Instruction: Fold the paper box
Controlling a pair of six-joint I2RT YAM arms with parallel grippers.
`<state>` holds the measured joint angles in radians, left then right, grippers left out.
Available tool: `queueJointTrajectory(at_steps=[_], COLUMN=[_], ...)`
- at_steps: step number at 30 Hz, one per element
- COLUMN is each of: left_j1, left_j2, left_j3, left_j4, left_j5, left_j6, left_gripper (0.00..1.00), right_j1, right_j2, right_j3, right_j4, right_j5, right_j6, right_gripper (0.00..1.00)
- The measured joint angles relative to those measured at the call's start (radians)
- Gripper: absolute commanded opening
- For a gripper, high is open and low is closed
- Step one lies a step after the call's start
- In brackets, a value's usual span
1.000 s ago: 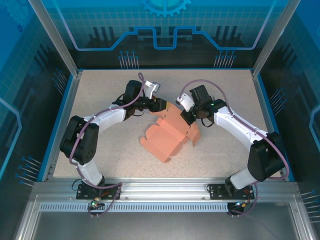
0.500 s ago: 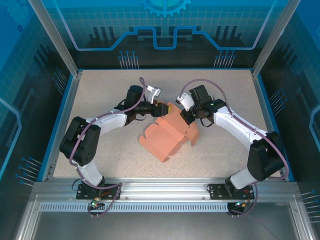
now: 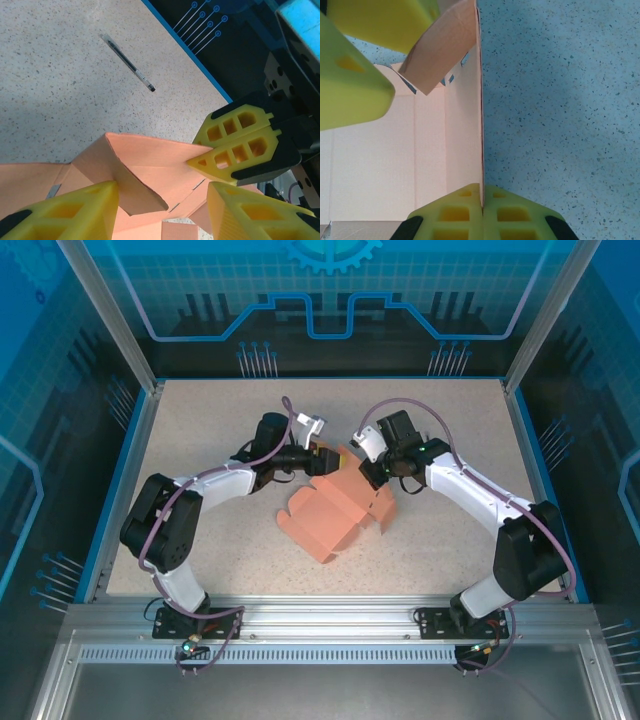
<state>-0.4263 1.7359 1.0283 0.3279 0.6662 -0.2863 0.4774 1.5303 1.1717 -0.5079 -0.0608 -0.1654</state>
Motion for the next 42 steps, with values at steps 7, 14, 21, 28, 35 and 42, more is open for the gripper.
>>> queueJointTrajectory(at_steps=[7, 14, 21, 28, 35, 42], left_j1=[0.019, 0.061, 0.093, 0.139, 0.174, 0.187], left_j2=[-0.07, -0.216, -0.325, -0.376, -0.39, -0.41], left_j3=[-0.046, -0.129, -0.2, -0.252, -0.286, -0.303], left_j4=[-0.016, -0.038, -0.076, -0.1, -0.117, -0.144], left_j5=[-0.029, -0.129, -0.283, -0.402, -0.435, -0.446], left_j6=[0.024, 0.034, 0.03, 0.002, -0.029, -0.03], left_gripper=[0.52, 0.53, 0.56, 0.56, 0.57, 0.58], right_j1=[0.0, 0.024, 0.086, 0.208, 0.277, 0.315], right_j2=[0.0, -0.003, -0.004, 0.009, 0.031, 0.061], right_j3=[0.0, 0.0, 0.0, -0.002, -0.063, -0.145], right_j4=[0.0, -0.002, 0.002, 0.061, 0.193, 0.364], right_j5=[0.003, 0.066, 0.196, 0.449, 0.652, 0.78], right_j6=[-0.018, -0.046, -0.081, -0.174, -0.288, -0.423], right_gripper=[0.0, 0.0, 0.0, 0.0, 0.0, 0.0])
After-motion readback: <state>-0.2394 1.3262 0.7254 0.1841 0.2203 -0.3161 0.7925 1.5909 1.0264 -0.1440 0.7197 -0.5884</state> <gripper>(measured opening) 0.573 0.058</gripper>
